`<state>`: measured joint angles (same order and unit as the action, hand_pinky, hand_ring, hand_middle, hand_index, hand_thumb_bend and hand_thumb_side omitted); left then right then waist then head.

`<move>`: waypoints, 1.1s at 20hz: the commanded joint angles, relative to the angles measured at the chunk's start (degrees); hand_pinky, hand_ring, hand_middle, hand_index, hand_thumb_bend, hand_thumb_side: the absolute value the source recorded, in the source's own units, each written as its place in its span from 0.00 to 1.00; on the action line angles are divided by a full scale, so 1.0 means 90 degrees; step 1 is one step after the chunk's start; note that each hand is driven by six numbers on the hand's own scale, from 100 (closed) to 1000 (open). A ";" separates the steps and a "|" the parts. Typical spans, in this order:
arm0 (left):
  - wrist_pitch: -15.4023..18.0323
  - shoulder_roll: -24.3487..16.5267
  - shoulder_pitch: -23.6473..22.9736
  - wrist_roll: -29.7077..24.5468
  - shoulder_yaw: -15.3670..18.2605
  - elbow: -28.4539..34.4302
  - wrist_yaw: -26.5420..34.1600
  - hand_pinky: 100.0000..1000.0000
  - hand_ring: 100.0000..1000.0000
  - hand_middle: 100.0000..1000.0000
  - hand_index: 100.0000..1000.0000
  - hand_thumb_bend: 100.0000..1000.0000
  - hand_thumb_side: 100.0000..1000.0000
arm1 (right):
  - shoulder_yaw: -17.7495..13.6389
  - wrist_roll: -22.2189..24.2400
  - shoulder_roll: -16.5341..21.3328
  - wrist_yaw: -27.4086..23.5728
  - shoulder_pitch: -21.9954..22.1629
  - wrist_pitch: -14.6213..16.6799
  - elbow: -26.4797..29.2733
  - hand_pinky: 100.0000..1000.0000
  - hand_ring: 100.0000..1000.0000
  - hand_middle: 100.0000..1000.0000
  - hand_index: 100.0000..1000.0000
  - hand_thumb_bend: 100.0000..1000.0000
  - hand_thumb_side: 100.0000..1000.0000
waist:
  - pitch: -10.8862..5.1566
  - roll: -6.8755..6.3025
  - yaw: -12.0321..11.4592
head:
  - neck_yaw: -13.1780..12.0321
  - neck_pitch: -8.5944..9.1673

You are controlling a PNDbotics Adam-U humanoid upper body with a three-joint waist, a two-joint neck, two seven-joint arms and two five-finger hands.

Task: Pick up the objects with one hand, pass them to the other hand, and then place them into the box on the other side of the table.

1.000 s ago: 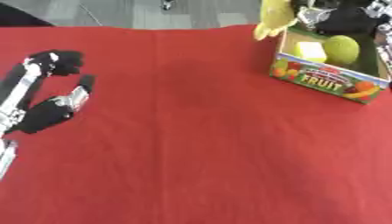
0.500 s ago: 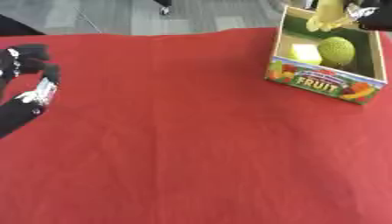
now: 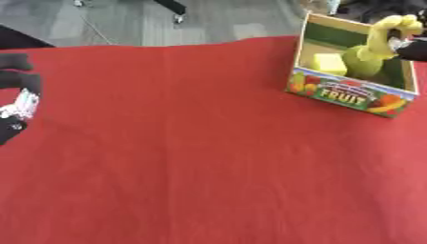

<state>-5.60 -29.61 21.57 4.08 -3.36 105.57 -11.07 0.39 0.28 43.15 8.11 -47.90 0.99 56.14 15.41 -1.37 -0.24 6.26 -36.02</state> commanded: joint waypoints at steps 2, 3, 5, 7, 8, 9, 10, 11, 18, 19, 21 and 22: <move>0.0017 -0.0061 0.0040 0.0039 0.0087 0.0131 0.0003 0.78 0.68 0.67 0.81 0.14 0.55 | -0.0087 -0.0186 0.0162 0.0211 -0.0199 0.0157 -0.0343 0.87 0.86 0.73 0.62 0.00 0.00 | -0.0088 0.0000 -0.0027 | 0.0178 0.0135; 0.0021 -0.0061 0.0039 0.0043 0.0090 0.0139 0.0001 0.79 0.68 0.67 0.81 0.14 0.55 | -0.0066 -0.0149 0.0161 0.0258 -0.0206 0.0215 -0.0395 0.88 0.87 0.75 0.65 0.00 0.00 | -0.0083 0.0000 -0.0031 | 0.0226 0.0142; 0.0024 -0.0062 0.0041 0.0046 0.0089 0.0147 0.0000 0.79 0.69 0.67 0.81 0.14 0.55 | -0.0020 0.0052 0.0169 0.0372 -0.0204 0.0365 -0.0452 0.89 0.90 0.80 0.74 0.00 0.03 | -0.0078 0.0001 -0.0031 | 0.0278 0.0147; 0.0028 -0.0060 0.0045 0.0043 0.0083 0.0150 -0.0006 0.79 0.69 0.68 0.81 0.13 0.55 | 0.0003 0.0310 0.0185 0.0556 -0.0193 0.0553 -0.0464 0.90 0.94 0.87 0.84 0.00 0.16 | -0.0077 0.0002 -0.0027 | 0.0293 0.0148; 0.0030 -0.0060 0.0045 0.0042 0.0082 0.0149 -0.0011 0.79 0.69 0.68 0.81 0.12 0.56 | 0.0001 0.0422 0.0188 0.0642 -0.0188 0.0652 -0.0461 0.92 0.96 0.90 0.89 0.00 0.26 | -0.0077 0.0001 -0.0026 | 0.0293 0.0146; 0.0030 -0.0062 0.0044 0.0042 0.0081 0.0147 -0.0018 0.79 0.69 0.68 0.81 0.13 0.56 | 0.0004 0.0555 0.0194 0.0731 -0.0178 0.0785 -0.0436 0.93 0.98 0.93 0.92 0.00 0.34 | -0.0077 0.0000 -0.0023 | 0.0287 0.0143; 0.0029 -0.0063 0.0041 0.0042 0.0081 0.0143 -0.0024 0.79 0.69 0.68 0.81 0.12 0.56 | -0.0003 0.0677 0.0200 0.0796 -0.0168 0.0916 -0.0408 0.94 0.99 0.94 0.95 0.00 0.41 | -0.0077 -0.0001 -0.0020 | 0.0282 0.0136; 0.0028 -0.0063 0.0037 0.0043 0.0081 0.0139 -0.0030 0.79 0.69 0.68 0.81 0.12 0.56 | -0.0013 0.0786 0.0206 0.0837 -0.0156 0.1034 -0.0380 0.94 1.00 0.96 0.96 0.00 0.44 | -0.0078 -0.0001 -0.0017 | 0.0278 0.0130; 0.0030 -0.0062 0.0035 0.0025 0.0070 0.0128 -0.0071 0.79 0.69 0.68 0.82 0.13 0.56 | -0.0071 0.1108 0.0237 0.0788 -0.0119 0.1492 -0.0161 0.97 1.00 0.99 1.00 0.00 0.55 | -0.0079 0.0003 -0.0007 | 0.0160 0.0112; 0.0030 -0.0064 0.0035 0.0019 0.0066 0.0126 -0.0074 0.79 0.69 0.68 0.82 0.13 0.56 | -0.0072 0.1123 0.0250 0.0783 -0.0115 0.1528 -0.0104 0.97 1.00 0.99 1.00 0.00 0.55 | -0.0081 0.0006 -0.0005 | 0.0114 0.0114; 0.0031 -0.0064 0.0035 0.0012 0.0064 0.0124 -0.0078 0.79 0.69 0.68 0.82 0.13 0.56 | -0.0085 0.1137 0.0271 0.0766 -0.0101 0.1579 -0.0002 0.98 1.00 0.99 1.00 0.02 0.55 | -0.0085 0.0013 0.0000 | 0.0084 0.0107; 0.0031 -0.0064 0.0035 0.0011 0.0064 0.0123 -0.0078 0.79 0.69 0.68 0.82 0.13 0.56 | -0.0090 0.1147 0.0280 0.0752 -0.0089 0.1590 0.0039 0.98 1.00 0.99 1.00 0.02 0.55 | -0.0087 0.0016 0.0002 | 0.0082 0.0100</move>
<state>-5.41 -29.18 21.57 4.22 -3.35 105.72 -11.55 0.36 10.51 43.06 15.25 -48.01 14.83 54.91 15.63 -1.37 -0.34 7.23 -35.56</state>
